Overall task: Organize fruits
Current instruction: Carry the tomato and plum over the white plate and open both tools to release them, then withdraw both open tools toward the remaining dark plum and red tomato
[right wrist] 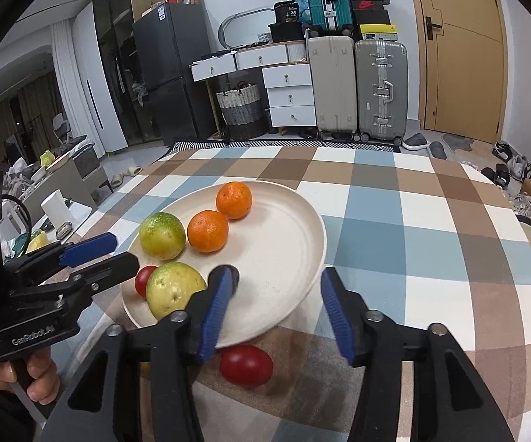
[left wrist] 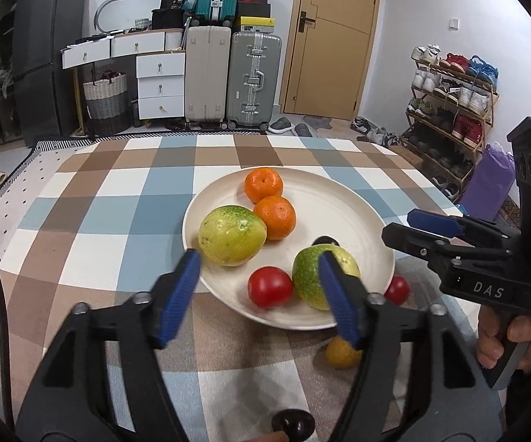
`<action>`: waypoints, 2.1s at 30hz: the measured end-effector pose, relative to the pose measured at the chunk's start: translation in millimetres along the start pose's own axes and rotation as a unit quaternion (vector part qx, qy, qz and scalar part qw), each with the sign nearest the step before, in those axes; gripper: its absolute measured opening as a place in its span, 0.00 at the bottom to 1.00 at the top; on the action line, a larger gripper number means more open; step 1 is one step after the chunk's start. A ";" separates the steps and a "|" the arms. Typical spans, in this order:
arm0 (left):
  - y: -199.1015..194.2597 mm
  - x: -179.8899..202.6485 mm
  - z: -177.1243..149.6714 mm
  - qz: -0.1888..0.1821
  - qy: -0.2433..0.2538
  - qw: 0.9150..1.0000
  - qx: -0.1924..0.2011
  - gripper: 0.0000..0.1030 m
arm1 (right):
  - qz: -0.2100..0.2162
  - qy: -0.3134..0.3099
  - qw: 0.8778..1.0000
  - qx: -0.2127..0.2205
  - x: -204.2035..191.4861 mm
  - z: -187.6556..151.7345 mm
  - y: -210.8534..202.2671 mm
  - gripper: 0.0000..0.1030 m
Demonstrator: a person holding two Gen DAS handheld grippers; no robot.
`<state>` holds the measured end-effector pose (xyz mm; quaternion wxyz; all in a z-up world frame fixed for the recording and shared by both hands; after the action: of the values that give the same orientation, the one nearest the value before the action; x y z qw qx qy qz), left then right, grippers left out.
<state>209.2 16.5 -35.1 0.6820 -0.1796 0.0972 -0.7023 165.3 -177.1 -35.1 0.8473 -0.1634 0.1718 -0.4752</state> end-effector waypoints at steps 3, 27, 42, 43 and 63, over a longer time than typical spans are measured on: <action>-9.3 1.2 -1.4 0.000 0.001 1.000 0.005 0.87 | -0.001 0.010 1.000 0.008 3.9 -1.4 -6.3 0.85; -45.6 3.5 -25.2 0.007 0.004 1.000 -0.024 1.00 | 0.016 -0.017 0.999 -0.027 -1.0 -13.8 -21.2 1.00; -36.7 17.7 -37.4 -0.009 0.027 0.998 -0.059 1.00 | 0.011 -0.054 0.993 -0.101 -3.4 -38.0 -9.6 0.99; -36.5 17.8 -37.5 -0.009 0.029 0.998 -0.061 1.00 | 0.009 -0.055 0.993 -0.104 -3.6 -39.2 -8.8 0.99; -33.7 15.0 -54.4 -0.052 0.049 0.988 -0.135 1.00 | 0.032 -0.074 0.990 -0.114 -18.3 -46.2 -1.3 0.42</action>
<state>157.1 -2.5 -70.3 0.6086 -0.2402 0.2145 -0.7252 134.8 -167.3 -73.0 0.8485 -0.2877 0.1671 -0.4115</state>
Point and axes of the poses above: each gripper's, at about its wrist camera, not at the fingertips, and y roughly the way its jaws point, x to its right, z to its top, the point moved 4 cm from there along y, roughly the way its jaws point, and after that the axes turned 14 degrees about x, right-handed, at the moved point
